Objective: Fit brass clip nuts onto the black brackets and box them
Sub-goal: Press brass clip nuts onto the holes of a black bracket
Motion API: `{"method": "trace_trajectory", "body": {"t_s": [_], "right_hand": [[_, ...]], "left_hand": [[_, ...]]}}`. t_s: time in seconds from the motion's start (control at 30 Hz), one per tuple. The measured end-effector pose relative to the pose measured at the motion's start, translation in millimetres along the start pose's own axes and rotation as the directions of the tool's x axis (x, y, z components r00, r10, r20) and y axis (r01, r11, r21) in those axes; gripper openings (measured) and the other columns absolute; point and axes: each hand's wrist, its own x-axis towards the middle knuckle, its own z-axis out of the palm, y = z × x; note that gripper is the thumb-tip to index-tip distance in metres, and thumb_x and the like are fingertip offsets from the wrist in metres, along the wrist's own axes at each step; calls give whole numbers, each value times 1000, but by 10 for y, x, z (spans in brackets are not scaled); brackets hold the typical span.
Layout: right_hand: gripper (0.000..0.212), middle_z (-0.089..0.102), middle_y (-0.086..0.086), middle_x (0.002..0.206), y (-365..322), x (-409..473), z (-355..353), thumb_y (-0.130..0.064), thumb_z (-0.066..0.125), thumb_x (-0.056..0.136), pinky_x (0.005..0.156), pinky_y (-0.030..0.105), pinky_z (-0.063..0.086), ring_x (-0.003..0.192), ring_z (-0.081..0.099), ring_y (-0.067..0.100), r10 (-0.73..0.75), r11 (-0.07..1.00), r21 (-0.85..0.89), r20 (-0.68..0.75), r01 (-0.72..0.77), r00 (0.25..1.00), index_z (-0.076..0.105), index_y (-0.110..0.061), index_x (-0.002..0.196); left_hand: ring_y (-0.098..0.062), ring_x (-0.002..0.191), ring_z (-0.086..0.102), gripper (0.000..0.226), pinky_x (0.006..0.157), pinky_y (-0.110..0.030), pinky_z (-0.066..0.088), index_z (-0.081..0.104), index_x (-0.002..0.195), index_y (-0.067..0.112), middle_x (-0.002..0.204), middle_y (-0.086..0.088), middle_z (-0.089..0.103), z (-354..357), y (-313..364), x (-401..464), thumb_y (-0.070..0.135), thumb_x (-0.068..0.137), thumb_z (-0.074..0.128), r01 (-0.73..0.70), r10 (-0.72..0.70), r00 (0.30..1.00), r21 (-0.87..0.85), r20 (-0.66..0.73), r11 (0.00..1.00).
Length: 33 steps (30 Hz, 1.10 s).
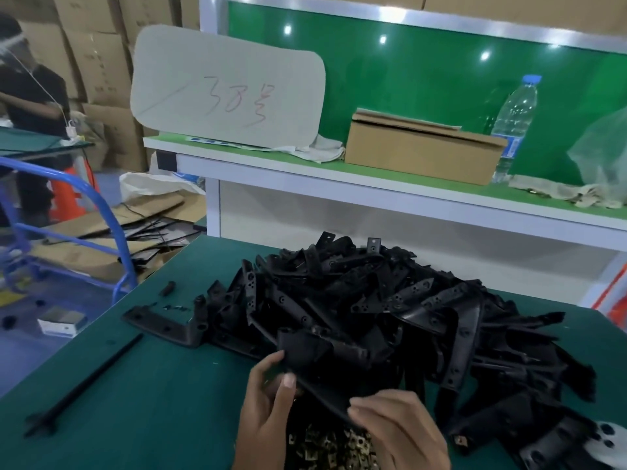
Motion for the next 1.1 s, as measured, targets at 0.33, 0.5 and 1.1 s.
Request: {"method": "trace_trajectory", "body": {"t_s": [0.33,0.5,1.1], "right_hand": [[55,30,-43,138,319,-17,147,-53,58,85,102,5,28,130,41,-6,424,906,-313,682,-285,597,31,-61,133],[57,17,-25,154,397,-181,-103,-59,35,102,118,12,9,143,14,-8,403,900,-364,905,-240,139,15,-45,154],[26,47,-42,112,322,-326,-438,-65,60,88,95,22,38,113,40,-14,431,889,-255,747,-381,506,58,-54,111]], "left_hand": [[-8,78,70,33,66,-15,55,58,111,38,83,3,70,-115,-15,121,9,97,63,-19,7,994,-115,-106,993],[-4,51,30,24,49,-23,35,35,88,20,80,-2,33,-206,6,141,12,102,54,14,9,976,103,-216,995],[-3,87,55,26,81,-20,48,44,116,22,105,-1,55,-578,370,298,9,94,51,-432,374,680,68,-631,899]]}}
